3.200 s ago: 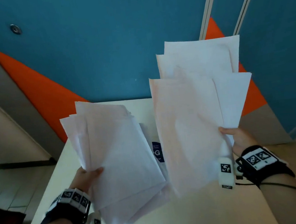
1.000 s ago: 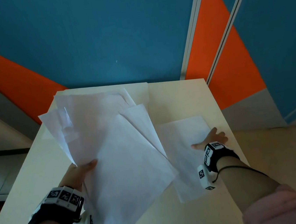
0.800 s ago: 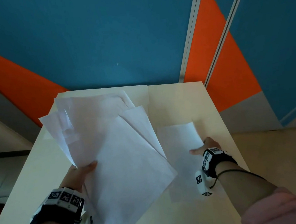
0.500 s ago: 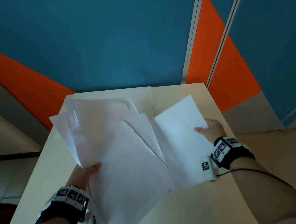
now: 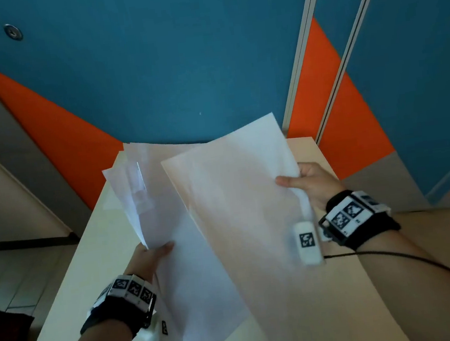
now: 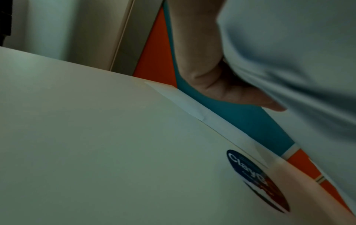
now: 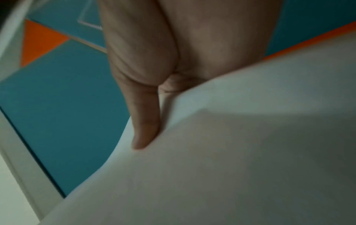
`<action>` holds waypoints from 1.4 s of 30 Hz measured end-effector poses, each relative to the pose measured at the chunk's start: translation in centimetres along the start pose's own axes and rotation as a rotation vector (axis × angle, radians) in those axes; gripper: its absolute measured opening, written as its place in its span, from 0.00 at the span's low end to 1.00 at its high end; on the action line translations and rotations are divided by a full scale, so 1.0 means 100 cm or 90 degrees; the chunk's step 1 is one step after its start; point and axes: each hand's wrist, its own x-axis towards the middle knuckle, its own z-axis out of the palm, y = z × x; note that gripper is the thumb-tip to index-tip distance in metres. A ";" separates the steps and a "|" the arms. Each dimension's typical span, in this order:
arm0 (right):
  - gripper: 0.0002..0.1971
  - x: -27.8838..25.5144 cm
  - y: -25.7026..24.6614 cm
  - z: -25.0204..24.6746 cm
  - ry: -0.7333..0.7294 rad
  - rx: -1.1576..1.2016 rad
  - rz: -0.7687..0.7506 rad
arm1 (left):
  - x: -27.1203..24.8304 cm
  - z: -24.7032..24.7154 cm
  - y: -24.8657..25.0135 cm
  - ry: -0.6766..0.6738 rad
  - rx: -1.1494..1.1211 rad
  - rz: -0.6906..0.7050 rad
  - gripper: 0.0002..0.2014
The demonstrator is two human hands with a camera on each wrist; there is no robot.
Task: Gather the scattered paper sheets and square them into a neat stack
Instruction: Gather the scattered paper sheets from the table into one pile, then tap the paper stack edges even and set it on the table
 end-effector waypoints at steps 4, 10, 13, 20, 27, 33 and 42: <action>0.19 0.002 0.040 0.026 0.093 -0.036 0.088 | -0.001 -0.002 -0.004 -0.091 -0.063 -0.001 0.33; 0.29 -0.011 0.073 0.040 0.089 0.072 0.232 | -0.018 0.002 0.006 -0.198 -0.063 -0.006 0.19; 0.26 -0.020 0.078 0.040 -0.003 0.099 0.274 | -0.021 -0.001 0.007 -0.198 -0.077 -0.066 0.18; 0.36 -0.023 0.076 0.040 -0.068 0.057 0.242 | -0.029 -0.005 0.007 -0.312 -0.017 -0.029 0.49; 0.31 -0.028 0.038 0.052 0.166 -0.100 0.051 | -0.025 0.002 0.037 -0.261 -0.039 0.102 0.46; 0.22 -0.038 0.008 0.058 0.151 -0.013 -0.067 | -0.025 0.009 0.067 -0.278 -0.085 0.191 0.38; 0.24 -0.040 0.056 0.057 0.149 -0.028 0.015 | -0.014 0.017 0.035 -0.204 -0.119 0.165 0.32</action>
